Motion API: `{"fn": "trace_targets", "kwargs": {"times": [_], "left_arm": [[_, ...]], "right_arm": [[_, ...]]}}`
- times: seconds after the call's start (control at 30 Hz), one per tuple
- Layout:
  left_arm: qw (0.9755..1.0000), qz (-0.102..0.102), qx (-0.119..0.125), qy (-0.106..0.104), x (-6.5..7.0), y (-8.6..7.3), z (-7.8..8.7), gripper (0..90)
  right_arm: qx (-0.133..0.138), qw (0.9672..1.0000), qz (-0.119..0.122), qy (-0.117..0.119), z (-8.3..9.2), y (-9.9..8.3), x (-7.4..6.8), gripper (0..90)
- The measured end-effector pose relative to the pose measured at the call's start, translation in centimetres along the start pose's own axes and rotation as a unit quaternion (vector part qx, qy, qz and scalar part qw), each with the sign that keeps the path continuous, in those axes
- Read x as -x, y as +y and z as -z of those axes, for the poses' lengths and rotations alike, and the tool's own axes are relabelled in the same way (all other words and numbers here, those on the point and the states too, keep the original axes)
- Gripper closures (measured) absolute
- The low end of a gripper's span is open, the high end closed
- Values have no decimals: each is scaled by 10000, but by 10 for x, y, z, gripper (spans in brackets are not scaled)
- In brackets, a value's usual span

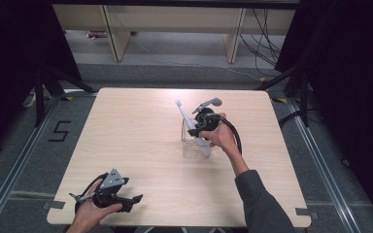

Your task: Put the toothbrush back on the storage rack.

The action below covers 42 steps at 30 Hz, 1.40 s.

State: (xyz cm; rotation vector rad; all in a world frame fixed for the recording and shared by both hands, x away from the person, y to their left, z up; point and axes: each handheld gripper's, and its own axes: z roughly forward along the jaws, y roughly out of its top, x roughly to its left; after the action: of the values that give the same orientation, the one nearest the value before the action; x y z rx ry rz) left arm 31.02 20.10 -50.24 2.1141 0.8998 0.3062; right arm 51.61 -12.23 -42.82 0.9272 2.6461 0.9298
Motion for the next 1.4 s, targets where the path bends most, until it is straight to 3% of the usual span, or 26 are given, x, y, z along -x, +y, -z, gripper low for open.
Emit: {"fn": "trace_targets", "kwargs": {"times": [0.27,0.4,0.43,0.6,0.63,0.7,0.73,0.77,0.8,0.87,0.9,1.07,1.23,1.4], "left_arm": [[10000,-13,-2,-20,0,0,0,180],[10000,-46,-22,-24,0,0,0,180],[9998,125,133,-36,3,-1,-2,180],[10000,-11,-8,-11,0,0,0,180],[10000,1,-16,26,0,0,-1,180],[10000,-22,-27,19,0,0,-1,180],[10000,3,-5,-23,1,0,0,180],[10000,6,15,-33,0,0,-1,180],[10000,0,-6,14,0,0,0,180],[10000,-1,-5,-8,0,0,0,180],[10000,-6,-6,-5,0,0,0,180],[10000,-28,-46,33,0,0,0,180],[10000,-5,-21,15,0,0,0,180],[10000,4,-17,0,0,0,0,180]], "right_arm": [[1,10000,58,-22,-1,1,-1,657],[-11,9998,-187,-22,2,0,-3,627],[27,9999,-101,-79,4,1,-2,620],[94,9996,-273,-42,14,1,-5,585],[237,9993,-274,20,14,0,-5,585],[185,9996,-218,15,18,1,-5,573],[173,9986,-471,-165,19,-1,-7,569],[218,9994,-250,-51,21,-1,-5,556],[278,9995,-177,-32,21,-1,-4,540],[321,9992,-236,-91,24,-1,-4,523],[387,9991,-134,-74,24,-2,-3,513],[555,9980,-314,-46,31,-2,-6,440],[734,9970,-211,-107,40,-2,-7,402],[751,9963,-412,-68,49,-4,-11,388]]}}
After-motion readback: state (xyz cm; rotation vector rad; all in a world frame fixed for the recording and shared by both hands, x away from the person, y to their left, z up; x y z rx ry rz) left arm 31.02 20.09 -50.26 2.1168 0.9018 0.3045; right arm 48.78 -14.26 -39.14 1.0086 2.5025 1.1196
